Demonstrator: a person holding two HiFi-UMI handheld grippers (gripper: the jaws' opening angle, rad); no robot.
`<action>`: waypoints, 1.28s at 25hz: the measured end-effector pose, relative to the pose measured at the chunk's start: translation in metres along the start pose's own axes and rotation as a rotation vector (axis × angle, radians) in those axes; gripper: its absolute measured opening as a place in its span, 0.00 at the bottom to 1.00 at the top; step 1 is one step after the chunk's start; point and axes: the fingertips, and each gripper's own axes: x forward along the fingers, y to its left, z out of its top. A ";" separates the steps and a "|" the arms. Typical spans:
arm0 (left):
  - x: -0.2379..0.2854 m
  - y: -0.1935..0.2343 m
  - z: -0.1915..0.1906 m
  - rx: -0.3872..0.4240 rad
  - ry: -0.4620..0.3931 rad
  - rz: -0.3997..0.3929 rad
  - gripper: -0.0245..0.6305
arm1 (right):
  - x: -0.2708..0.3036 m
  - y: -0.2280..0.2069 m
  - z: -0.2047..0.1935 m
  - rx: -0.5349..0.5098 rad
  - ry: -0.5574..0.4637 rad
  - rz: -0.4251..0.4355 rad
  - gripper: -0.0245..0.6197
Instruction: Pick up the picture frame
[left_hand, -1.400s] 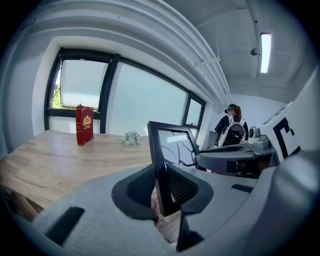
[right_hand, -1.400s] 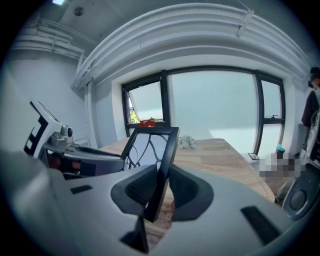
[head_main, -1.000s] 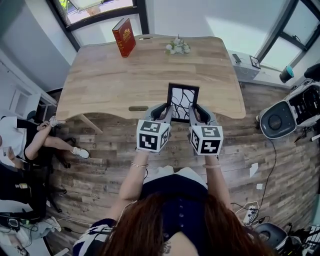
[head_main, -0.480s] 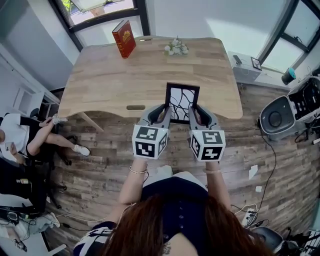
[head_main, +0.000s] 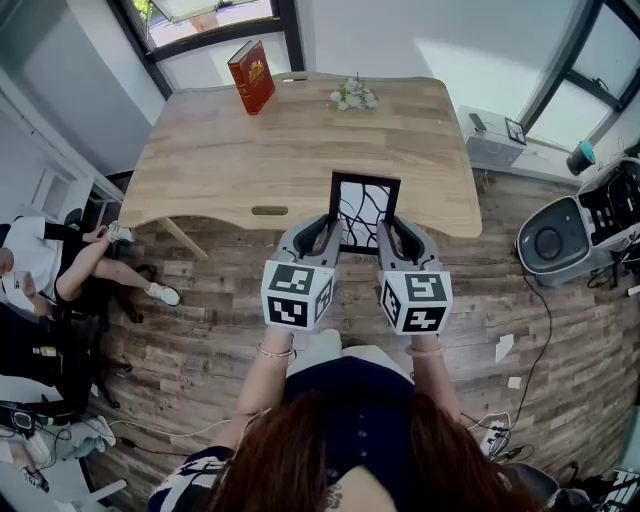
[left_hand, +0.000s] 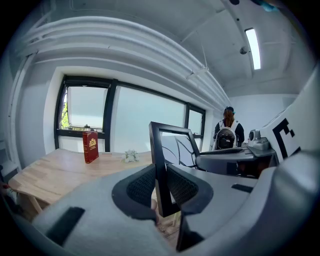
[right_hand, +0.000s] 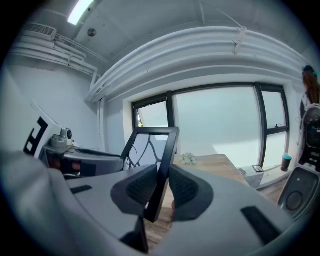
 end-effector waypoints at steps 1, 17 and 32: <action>-0.002 -0.002 0.001 0.002 -0.002 0.001 0.17 | -0.002 0.000 0.001 0.000 -0.003 0.002 0.16; -0.019 -0.024 0.013 -0.002 -0.034 0.007 0.17 | -0.029 -0.002 0.015 -0.031 -0.034 0.008 0.16; -0.026 -0.032 0.015 0.001 -0.039 0.004 0.17 | -0.040 -0.002 0.016 -0.025 -0.040 0.009 0.16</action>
